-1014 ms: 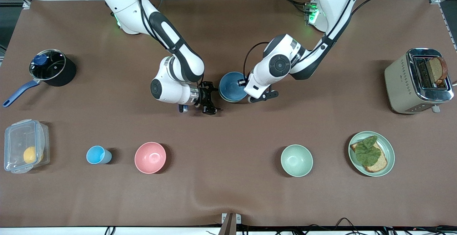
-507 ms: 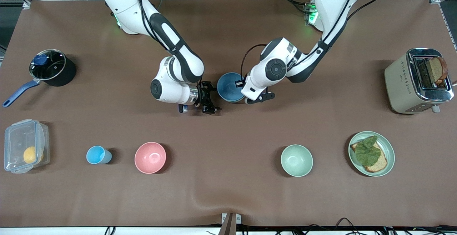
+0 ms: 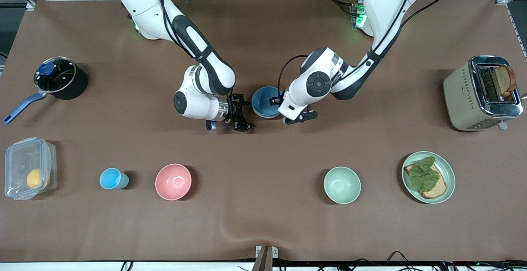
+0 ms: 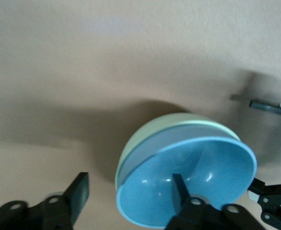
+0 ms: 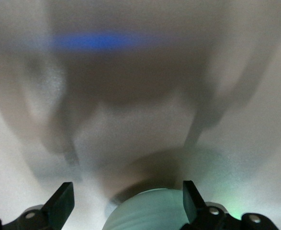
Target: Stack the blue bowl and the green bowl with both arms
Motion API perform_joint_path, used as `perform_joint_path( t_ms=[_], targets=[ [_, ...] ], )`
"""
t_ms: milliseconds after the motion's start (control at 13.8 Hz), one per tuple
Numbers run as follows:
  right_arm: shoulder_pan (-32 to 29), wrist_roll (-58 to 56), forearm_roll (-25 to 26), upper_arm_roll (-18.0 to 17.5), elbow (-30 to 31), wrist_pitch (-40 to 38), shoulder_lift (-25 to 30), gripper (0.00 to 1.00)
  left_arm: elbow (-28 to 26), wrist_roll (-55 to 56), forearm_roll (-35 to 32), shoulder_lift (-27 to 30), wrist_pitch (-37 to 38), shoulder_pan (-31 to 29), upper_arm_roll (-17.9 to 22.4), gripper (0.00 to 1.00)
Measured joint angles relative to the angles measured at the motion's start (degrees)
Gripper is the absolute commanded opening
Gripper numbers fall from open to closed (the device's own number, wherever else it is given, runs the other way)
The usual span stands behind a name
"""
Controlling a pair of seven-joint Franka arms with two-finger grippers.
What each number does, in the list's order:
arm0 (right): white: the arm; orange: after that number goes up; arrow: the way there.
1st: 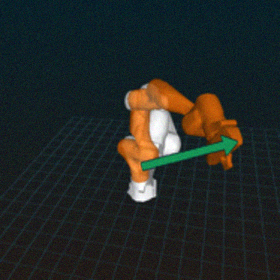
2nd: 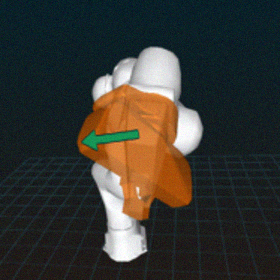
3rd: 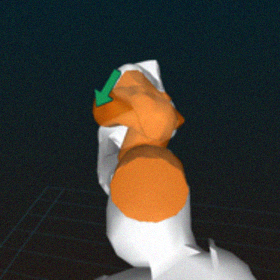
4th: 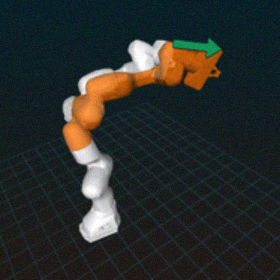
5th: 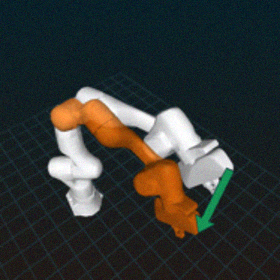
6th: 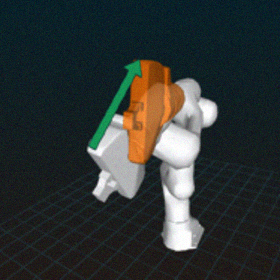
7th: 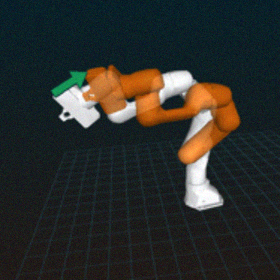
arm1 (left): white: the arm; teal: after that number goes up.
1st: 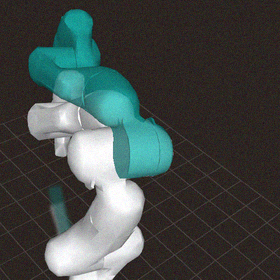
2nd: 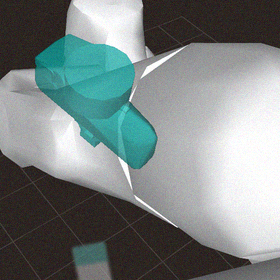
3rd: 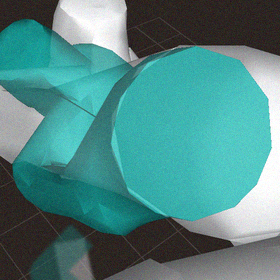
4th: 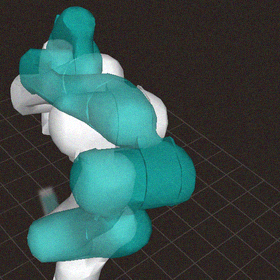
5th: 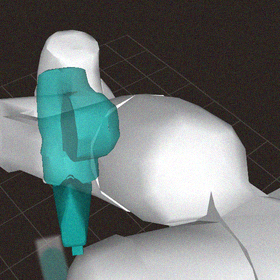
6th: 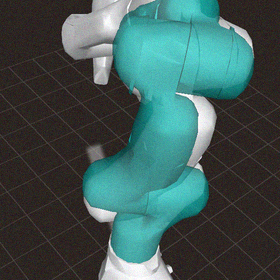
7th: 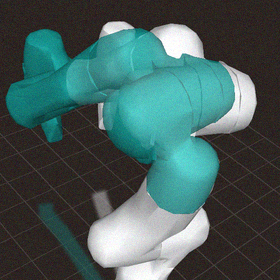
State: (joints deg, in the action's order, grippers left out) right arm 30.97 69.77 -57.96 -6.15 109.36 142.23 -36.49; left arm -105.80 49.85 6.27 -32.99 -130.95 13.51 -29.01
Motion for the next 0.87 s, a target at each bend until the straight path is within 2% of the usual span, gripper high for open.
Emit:
perform_joint_path(
  t_ms=[217, 362, 652, 870],
  targets=[
    [-0.45, -9.23, 0.31, 0.63, 2.35, -1.06, 1.03, 1.00, 6.99, 0.00, -1.07, 1.08, 9.09, -0.47, 3.17, 1.00],
    [-1.64, -12.82, 1.20, 2.18, 4.24, -5.33, 3.02, 1.00, 11.46, 0.00, -2.21, 1.67, 14.22, -0.89, 4.98, 1.00],
    [-2.82, -13.36, 9.70, 9.41, 5.14, -20.32, 8.24, 1.00, 17.26, 0.00, -6.61, 2.36, 19.83, -1.06, 7.33, 1.00],
    [-2.96, -13.94, 18.24, 15.72, 5.05, -30.67, 11.89, 1.00, 20.20, -0.46, -8.33, 4.90, 22.39, -1.21, 11.48, 1.00]
  ],
)
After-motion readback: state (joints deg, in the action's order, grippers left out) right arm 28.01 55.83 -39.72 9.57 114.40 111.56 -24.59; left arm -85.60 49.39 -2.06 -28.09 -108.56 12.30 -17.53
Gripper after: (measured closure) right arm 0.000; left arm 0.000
